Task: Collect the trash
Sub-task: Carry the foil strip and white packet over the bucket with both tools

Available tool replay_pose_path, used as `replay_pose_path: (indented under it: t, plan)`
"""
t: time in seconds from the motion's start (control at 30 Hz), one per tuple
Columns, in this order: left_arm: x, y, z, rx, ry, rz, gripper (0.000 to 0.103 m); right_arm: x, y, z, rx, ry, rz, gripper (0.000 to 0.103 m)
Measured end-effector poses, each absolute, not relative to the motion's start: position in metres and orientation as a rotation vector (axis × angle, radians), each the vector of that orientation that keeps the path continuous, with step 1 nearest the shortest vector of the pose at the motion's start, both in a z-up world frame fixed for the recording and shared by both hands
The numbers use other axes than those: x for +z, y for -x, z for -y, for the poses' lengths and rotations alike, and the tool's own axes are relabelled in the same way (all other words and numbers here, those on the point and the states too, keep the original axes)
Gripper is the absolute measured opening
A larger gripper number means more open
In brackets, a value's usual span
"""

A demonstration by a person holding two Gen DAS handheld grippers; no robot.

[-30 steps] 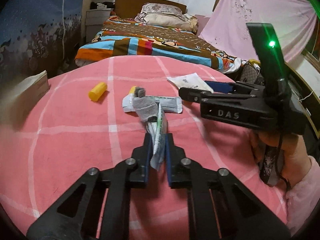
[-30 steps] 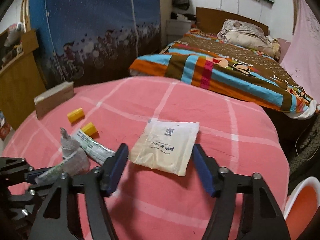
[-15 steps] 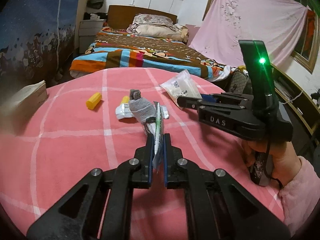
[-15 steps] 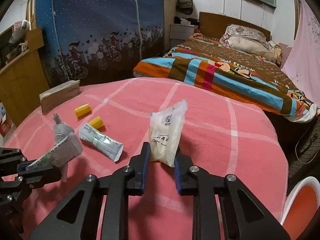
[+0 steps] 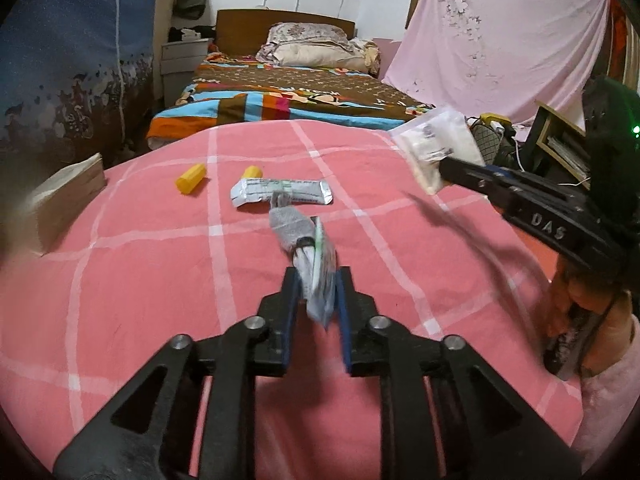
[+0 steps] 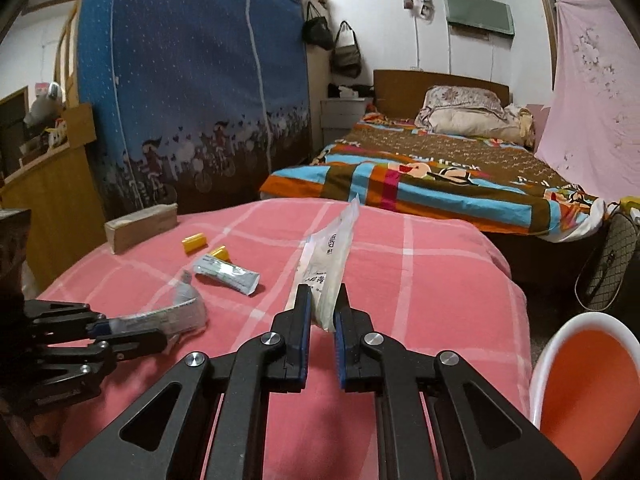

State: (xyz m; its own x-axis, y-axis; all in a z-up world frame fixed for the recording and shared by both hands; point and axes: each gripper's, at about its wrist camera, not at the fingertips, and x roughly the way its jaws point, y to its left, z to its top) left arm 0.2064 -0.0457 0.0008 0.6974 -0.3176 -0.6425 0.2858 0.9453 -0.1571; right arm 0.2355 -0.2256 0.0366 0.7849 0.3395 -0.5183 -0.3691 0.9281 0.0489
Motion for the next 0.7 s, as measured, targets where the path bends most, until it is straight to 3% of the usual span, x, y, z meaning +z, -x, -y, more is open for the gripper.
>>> replay_pose_path:
  t: [0.37,0.43,0.53,0.7]
  plan:
    - [0.006,-0.185,0.058,-0.256,-0.017,-0.653,0.013,0.038,-0.231,0.234,0.405,0.016,-0.536,0.008]
    - [0.004,-0.183,0.062,-0.255,-0.029,-0.664,0.011,0.039,-0.228,0.237,0.411,0.018,-0.533,0.008]
    - [-0.002,-0.182,0.066,-0.253,-0.029,-0.702,0.001,0.039,-0.225,0.237,0.418,0.024,-0.528,0.008]
    - [-0.008,-0.183,0.070,-0.214,-0.025,-0.727,0.000,0.039,-0.220,0.240,0.427,0.019,-0.521,0.008]
